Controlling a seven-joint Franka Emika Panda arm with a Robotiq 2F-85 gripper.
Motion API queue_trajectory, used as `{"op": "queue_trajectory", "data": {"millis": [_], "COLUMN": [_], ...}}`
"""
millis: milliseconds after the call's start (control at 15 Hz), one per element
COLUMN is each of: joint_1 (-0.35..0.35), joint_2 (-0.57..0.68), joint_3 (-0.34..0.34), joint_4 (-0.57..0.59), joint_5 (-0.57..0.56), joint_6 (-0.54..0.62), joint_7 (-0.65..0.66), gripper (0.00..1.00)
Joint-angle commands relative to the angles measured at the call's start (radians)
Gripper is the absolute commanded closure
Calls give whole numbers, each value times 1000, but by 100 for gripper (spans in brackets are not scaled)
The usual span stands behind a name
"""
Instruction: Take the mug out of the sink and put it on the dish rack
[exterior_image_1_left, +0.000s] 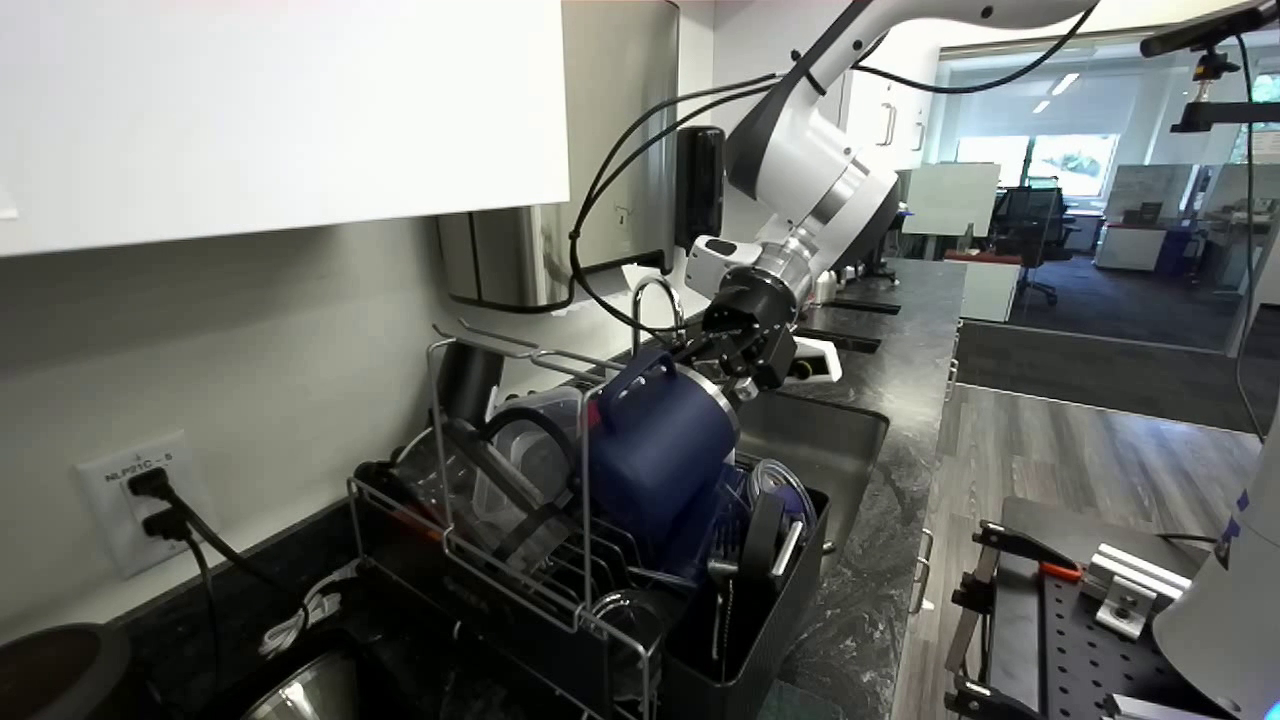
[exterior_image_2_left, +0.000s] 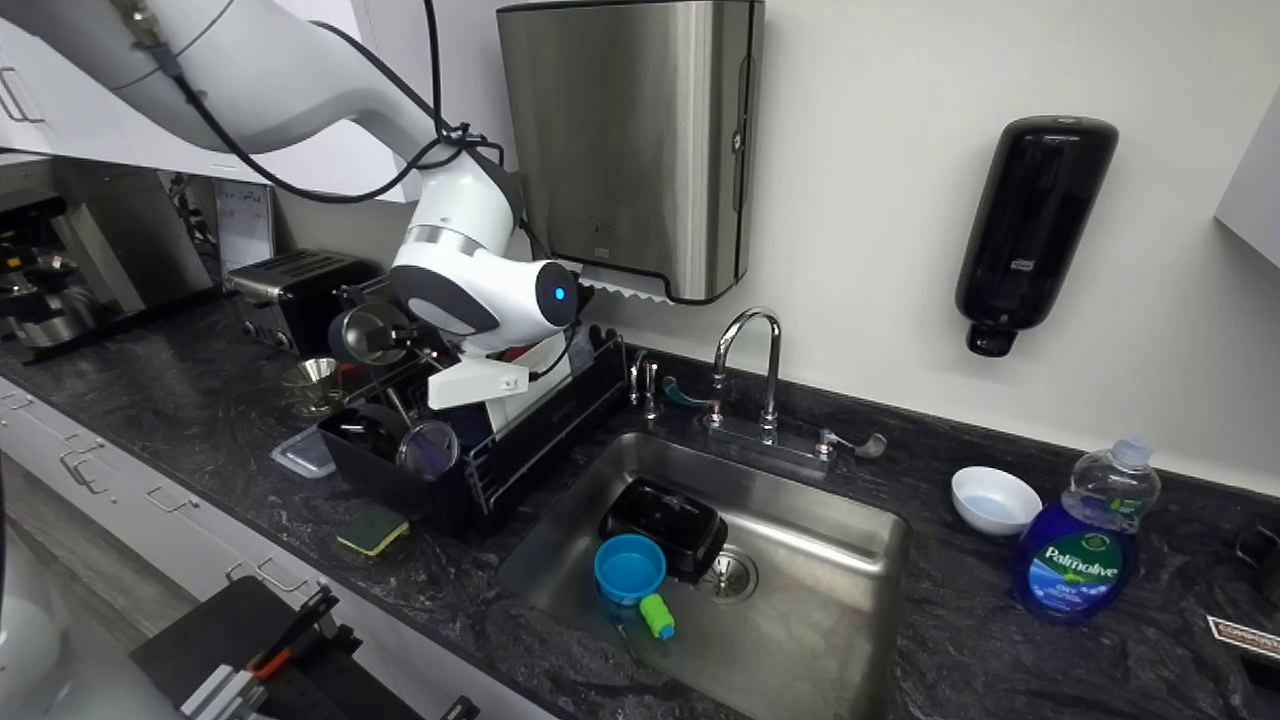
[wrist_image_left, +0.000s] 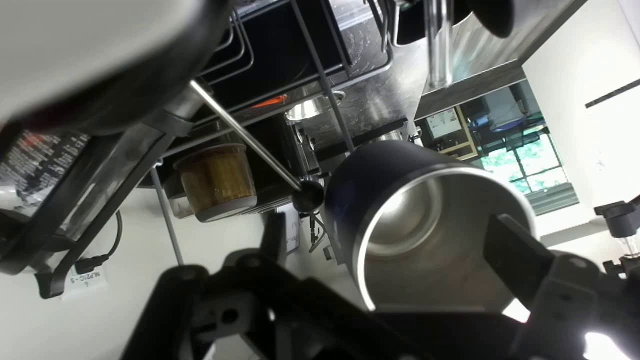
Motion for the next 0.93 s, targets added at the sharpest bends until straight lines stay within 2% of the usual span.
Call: {"op": "queue_trajectory", "data": {"millis": [0, 467, 867], "joint_1": [-21, -56, -93], "joint_2": [1, -42, -222], "joint_3": [-12, -48, -84], "joint_4": [17, 21, -18], "joint_5": [-31, -64, -112], "joint_6": [-20, -39, -94], "joint_7": [12, 16, 58], "gripper": [0, 0, 0]}}
